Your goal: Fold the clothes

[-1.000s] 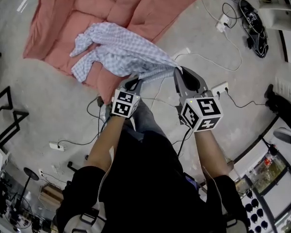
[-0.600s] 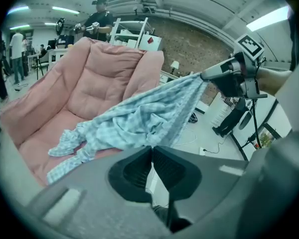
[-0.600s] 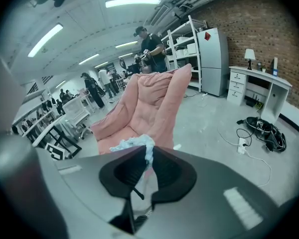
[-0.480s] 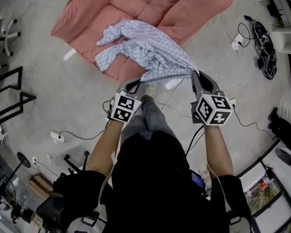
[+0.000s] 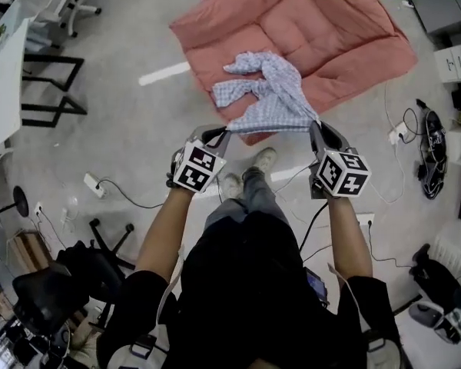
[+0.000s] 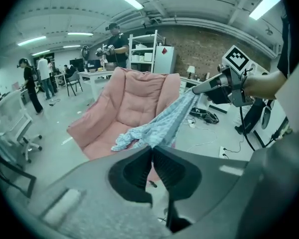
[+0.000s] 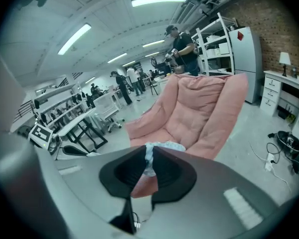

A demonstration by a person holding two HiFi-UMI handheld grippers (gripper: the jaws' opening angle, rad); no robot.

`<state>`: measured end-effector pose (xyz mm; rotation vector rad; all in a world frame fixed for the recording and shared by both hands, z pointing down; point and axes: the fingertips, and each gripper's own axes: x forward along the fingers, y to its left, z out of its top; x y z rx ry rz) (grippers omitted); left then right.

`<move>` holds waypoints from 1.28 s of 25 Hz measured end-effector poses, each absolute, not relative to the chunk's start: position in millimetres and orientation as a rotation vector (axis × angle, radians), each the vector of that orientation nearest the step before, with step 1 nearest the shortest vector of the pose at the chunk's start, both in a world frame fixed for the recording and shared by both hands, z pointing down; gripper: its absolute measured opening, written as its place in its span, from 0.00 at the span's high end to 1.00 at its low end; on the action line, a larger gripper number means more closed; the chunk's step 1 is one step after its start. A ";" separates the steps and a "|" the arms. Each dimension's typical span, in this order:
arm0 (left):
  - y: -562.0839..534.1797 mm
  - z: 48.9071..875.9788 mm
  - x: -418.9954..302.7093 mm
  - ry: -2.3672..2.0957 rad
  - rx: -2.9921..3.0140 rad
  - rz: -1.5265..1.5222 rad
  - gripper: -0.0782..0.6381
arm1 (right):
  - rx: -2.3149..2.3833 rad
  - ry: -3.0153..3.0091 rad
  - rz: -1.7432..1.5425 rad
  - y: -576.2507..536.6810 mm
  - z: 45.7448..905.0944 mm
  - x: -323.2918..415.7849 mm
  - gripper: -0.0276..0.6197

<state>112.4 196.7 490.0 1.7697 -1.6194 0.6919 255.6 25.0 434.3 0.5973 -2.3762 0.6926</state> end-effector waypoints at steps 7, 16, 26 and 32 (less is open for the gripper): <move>218.2 430.2 43.2 -1.698 1.678 0.784 0.86 | 0.409 -2.451 0.722 35.6 398.4 177.4 0.89; 182.5 348.2 6.2 -1.822 1.548 0.973 0.86 | 0.151 -2.438 0.883 -9.3 356.0 124.7 0.89; 143.3 332.5 49.7 -1.935 1.372 0.841 0.86 | -0.061 -2.419 0.713 -70.9 346.6 127.4 0.89; 149.5 365.1 79.4 -1.919 1.310 0.795 0.86 | -0.113 -2.380 0.654 -65.7 370.5 143.3 0.89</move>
